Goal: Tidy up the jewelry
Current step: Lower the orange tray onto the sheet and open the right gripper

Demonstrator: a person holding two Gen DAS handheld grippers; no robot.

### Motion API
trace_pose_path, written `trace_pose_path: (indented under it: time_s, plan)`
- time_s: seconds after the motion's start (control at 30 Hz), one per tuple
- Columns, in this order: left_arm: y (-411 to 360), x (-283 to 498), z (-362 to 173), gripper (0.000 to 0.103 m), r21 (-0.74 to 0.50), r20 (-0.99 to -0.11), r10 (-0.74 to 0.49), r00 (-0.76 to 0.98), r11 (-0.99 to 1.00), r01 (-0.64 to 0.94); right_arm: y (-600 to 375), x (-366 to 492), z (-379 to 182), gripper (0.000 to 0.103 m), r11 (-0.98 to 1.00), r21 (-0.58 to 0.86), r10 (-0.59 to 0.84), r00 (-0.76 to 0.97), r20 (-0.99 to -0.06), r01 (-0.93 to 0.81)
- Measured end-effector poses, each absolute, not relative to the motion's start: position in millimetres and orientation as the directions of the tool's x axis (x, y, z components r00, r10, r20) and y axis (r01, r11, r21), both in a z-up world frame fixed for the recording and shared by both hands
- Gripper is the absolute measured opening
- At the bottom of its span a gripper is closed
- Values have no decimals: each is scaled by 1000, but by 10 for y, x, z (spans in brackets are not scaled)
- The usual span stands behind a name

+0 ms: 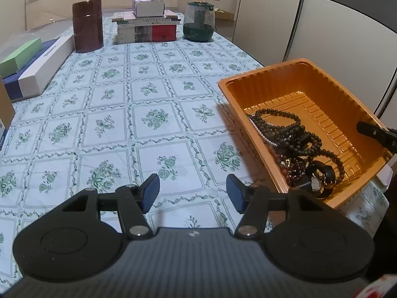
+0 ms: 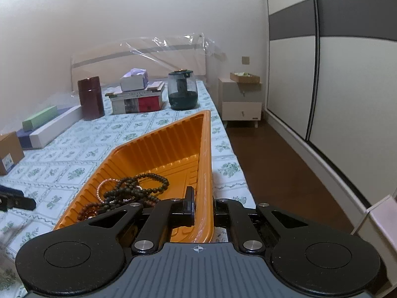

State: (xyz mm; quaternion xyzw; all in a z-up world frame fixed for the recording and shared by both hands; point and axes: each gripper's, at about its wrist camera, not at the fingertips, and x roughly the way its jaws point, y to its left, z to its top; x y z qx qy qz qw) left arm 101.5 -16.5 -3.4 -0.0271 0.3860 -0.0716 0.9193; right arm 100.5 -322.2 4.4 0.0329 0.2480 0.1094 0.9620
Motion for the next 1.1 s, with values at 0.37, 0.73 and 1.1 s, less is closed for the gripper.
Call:
trace_pose_path:
  time_s: [0.37, 0.73, 1.1]
  plan:
    - [-170, 1011, -88, 60, -112, -714, -151, 684, 988, 102, -3498, 1048, -43, 7, 955, 241, 275, 828, -489, -175]
    - [-195, 1017, -108, 60, -114, -715, -148, 683, 989, 95, -3814, 1180, -197, 7, 911, 382, 344, 802, -489, -157]
    - [-180, 1007, -110, 62, -150, -719, -155, 678, 986, 67, -4068, 1140, -340, 11, 837, 537, 386, 805, -451, -101]
